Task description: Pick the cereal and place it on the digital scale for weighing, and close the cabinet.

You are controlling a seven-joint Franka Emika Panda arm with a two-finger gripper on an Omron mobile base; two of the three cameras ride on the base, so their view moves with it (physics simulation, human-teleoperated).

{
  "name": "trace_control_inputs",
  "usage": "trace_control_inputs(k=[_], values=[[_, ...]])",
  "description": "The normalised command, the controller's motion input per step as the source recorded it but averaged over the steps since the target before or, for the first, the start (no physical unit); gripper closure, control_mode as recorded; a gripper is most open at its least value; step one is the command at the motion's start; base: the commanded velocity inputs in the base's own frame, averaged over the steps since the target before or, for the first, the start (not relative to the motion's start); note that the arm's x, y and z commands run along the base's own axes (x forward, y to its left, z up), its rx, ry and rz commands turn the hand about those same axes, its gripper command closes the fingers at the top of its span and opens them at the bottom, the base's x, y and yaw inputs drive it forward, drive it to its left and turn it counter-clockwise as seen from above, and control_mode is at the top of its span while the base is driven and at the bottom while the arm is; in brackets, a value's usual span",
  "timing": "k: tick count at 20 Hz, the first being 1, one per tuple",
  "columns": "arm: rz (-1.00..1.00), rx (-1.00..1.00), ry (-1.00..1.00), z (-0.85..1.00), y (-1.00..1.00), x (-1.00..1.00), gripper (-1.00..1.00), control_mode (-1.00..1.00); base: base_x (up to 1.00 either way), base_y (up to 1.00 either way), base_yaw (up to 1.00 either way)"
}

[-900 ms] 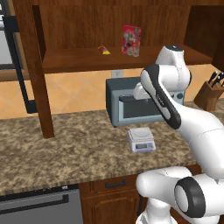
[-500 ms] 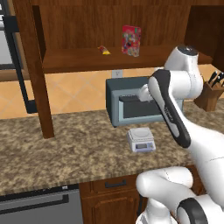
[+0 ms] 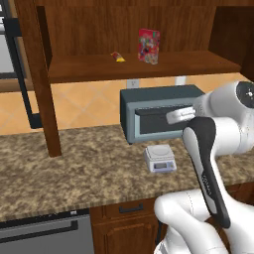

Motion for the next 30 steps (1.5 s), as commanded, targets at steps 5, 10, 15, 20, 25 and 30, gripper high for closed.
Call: trace_control_inputs(k=[5, 10, 15, 20, 25, 30], values=[[0.02, 0.0, -0.19, 0.69, 0.0, -0.23, -1.0, -1.0, 0.0, 0.0, 0.0], [0.01, 0.0, -0.15, 0.71, 0.0, -0.03, -1.0, -1.0, 0.0, 0.0, 0.0], [0.02, 0.0, -0.06, 0.54, -0.04, 0.0, -1.0, -1.0, 0.0, 0.0, 0.0], [0.03, 0.01, -0.12, 0.36, -0.14, 0.0, -1.0, -1.0, 0.0, 0.0, 0.0], [0.04, 0.0, -0.17, 0.18, -0.01, 0.13, -1.0, -1.0, 0.0, 0.0, 0.0], [0.01, 0.0, -0.02, 0.02, 0.0, 0.43, -1.0, -1.0, 0.0, 0.0, 0.0]])
